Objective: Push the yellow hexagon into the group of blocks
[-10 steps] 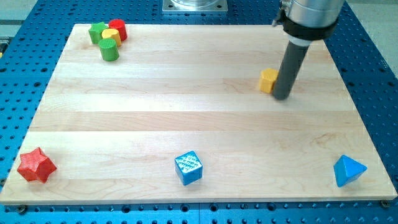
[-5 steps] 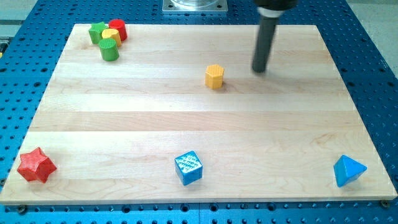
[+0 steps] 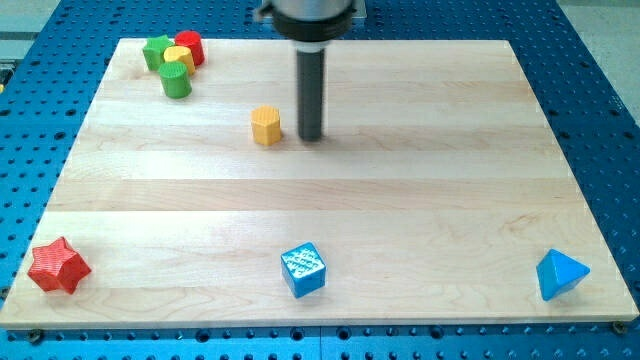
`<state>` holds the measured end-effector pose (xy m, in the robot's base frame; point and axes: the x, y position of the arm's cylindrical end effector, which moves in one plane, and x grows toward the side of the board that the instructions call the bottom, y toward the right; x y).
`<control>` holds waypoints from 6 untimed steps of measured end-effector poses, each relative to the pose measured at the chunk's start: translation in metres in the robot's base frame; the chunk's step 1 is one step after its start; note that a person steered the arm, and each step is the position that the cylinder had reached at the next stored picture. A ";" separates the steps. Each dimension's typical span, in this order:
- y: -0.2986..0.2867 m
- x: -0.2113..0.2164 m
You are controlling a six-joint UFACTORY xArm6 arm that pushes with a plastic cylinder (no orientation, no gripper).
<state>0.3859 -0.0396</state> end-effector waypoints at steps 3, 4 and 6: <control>-0.203 0.005; -0.215 0.070; -0.252 -0.026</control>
<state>0.3600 -0.2918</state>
